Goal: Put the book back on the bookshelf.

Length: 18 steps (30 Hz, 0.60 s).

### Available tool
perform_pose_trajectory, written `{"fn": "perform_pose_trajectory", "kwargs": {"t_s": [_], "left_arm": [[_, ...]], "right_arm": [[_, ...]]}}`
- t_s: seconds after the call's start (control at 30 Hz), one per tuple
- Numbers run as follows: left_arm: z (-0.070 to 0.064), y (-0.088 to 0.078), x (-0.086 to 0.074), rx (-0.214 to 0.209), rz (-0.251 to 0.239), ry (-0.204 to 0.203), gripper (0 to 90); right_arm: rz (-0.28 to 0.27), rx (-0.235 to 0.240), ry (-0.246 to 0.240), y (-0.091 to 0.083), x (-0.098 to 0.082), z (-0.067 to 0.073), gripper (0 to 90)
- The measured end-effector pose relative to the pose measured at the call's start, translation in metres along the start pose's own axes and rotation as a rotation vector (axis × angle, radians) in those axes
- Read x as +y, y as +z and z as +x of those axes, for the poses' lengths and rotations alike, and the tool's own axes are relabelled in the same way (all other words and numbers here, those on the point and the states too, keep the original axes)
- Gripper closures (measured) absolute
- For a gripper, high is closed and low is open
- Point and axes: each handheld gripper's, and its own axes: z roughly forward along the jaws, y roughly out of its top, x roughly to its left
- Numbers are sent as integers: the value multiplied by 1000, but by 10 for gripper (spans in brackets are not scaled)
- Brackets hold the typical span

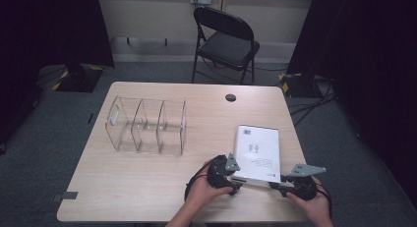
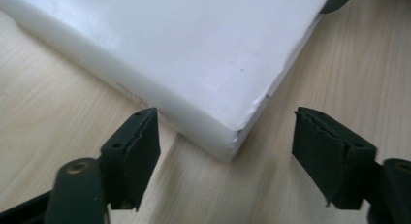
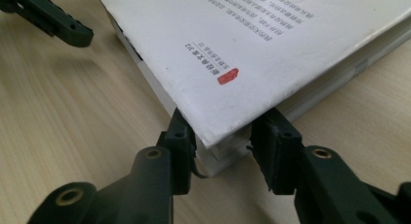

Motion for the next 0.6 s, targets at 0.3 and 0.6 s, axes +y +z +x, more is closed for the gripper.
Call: {"fn": "perform_pose_trajectory", "kwargs": {"t_s": [0.3,0.6], "left_arm": [[6,-9,9,5,6,-3,165],[6,-12,27,28,11,41,165]], "right_arm": [[-35,16,14,-2,5,-1,674],[-59,26,13,-4,13,-2,710]]}}
